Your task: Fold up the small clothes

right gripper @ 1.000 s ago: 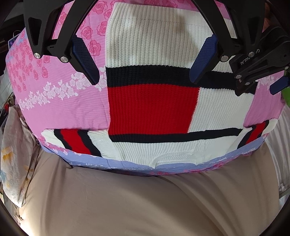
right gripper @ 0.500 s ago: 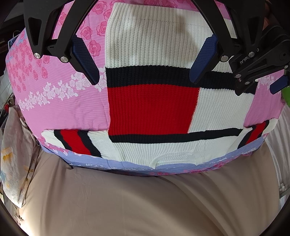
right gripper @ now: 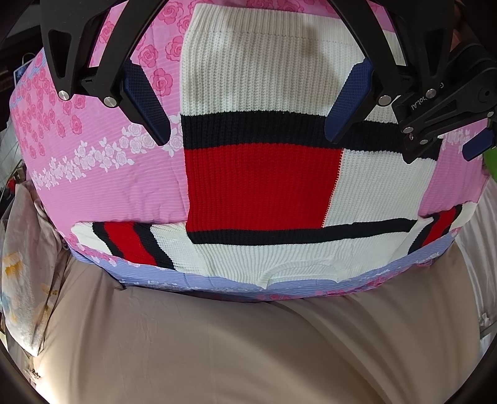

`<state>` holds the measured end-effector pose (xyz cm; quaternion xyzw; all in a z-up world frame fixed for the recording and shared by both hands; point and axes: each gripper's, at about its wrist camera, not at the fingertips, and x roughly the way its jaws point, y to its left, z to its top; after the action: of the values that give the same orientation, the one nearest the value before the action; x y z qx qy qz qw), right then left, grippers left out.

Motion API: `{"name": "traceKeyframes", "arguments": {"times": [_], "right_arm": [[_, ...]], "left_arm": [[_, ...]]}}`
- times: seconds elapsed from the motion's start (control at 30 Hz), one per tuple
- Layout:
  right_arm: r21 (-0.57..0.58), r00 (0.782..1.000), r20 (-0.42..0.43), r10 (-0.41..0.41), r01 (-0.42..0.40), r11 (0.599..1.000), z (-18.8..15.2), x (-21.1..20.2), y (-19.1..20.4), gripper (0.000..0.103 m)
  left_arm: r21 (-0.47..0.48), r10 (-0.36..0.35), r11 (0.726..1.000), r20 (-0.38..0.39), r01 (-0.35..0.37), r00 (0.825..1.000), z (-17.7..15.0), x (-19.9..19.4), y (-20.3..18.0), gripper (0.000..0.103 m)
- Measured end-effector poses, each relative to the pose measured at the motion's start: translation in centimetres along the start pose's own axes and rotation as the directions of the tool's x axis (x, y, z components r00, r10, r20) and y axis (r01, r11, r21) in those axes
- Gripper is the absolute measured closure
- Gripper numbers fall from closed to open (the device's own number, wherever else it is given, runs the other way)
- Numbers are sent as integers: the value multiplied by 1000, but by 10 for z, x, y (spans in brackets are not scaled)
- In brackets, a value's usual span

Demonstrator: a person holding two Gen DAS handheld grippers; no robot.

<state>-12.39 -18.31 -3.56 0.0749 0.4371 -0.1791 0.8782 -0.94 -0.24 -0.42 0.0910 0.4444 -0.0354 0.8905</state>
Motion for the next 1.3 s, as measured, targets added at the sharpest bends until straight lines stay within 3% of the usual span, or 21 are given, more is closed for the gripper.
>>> {"name": "traceKeyframes", "arguments": {"times": [0.9,1.07,1.2,1.3], "right_arm": [[20,999,-29,-13,14,1000,3,14,-3,5],[37,998,-53,30,-28,999,3,26,-13,5],[131,997,-57,59,-51,990,19,54,-66,5],[279,996,-69,50,-28,960,44,88,-140,5]], "left_arm": [[24,1,1000,-22,-1,1000,7,15,-8,10],[-3,-56,998,-27,56,998,11,18,-10,10],[-53,-69,996,-10,69,998,20,18,-2,10],[-93,-80,993,-5,79,997,27,19,7,10]]}}
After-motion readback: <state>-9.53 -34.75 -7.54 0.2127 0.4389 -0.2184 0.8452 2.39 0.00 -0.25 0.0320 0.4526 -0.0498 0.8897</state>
